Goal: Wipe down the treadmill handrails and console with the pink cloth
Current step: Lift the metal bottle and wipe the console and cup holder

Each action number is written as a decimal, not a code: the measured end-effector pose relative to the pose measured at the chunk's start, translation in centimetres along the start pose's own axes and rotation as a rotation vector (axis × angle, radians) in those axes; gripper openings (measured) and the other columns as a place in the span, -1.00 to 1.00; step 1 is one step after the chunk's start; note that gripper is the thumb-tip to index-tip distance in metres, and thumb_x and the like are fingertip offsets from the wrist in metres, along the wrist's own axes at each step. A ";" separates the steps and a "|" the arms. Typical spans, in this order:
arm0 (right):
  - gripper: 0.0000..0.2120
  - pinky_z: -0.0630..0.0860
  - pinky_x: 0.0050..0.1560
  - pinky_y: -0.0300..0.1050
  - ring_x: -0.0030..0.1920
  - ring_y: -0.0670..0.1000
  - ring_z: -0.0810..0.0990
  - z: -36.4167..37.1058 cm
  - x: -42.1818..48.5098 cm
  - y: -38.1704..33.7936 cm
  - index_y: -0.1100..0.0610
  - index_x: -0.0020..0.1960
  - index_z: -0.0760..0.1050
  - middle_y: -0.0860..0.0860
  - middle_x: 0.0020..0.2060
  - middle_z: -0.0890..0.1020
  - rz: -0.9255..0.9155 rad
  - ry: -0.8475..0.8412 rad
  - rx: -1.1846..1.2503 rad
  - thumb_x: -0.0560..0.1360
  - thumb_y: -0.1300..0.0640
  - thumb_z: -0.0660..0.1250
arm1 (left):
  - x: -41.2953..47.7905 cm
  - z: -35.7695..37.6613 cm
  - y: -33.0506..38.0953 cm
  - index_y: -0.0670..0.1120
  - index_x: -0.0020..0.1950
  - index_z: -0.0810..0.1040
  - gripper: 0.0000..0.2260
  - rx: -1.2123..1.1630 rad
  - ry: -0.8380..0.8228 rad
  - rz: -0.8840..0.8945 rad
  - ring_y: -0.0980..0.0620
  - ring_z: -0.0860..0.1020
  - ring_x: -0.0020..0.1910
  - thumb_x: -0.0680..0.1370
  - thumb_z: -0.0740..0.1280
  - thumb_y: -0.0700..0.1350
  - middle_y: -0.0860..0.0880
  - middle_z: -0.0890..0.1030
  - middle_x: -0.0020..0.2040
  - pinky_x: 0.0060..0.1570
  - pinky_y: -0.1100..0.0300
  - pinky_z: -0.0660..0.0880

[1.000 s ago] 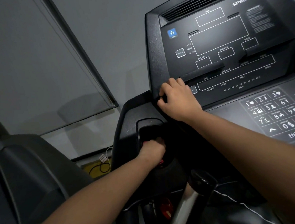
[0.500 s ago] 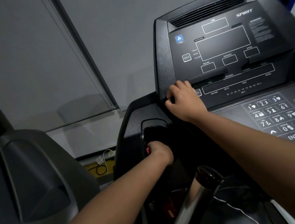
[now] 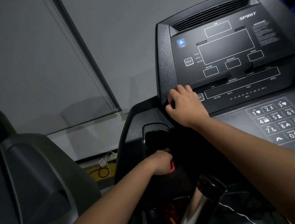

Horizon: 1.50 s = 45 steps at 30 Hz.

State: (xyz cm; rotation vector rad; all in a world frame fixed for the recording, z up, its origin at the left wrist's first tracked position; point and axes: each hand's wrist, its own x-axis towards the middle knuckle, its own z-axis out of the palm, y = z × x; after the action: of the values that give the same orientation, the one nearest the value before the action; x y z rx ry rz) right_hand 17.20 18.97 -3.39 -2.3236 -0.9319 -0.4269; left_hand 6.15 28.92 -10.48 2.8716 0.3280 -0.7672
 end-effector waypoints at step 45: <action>-0.85 0.27 0.04 -0.01 0.10 0.12 0.33 -0.4 -0.1 -0.1 0.14 -0.04 0.44 0.07 0.01 0.45 0.002 -0.009 0.021 0.49 0.07 0.22 | -6.4 5.5 -4.2 0.08 0.12 0.44 -0.69 -0.021 0.848 0.374 0.13 0.35 -0.06 0.40 0.27 0.09 0.05 0.50 -0.04 -0.05 0.30 0.35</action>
State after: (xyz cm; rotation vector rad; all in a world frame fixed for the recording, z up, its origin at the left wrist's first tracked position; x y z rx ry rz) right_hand 17.02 18.71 -3.08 -2.3091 -0.9336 -0.4041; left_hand -2.90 30.75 -12.36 2.9338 -0.1236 0.5307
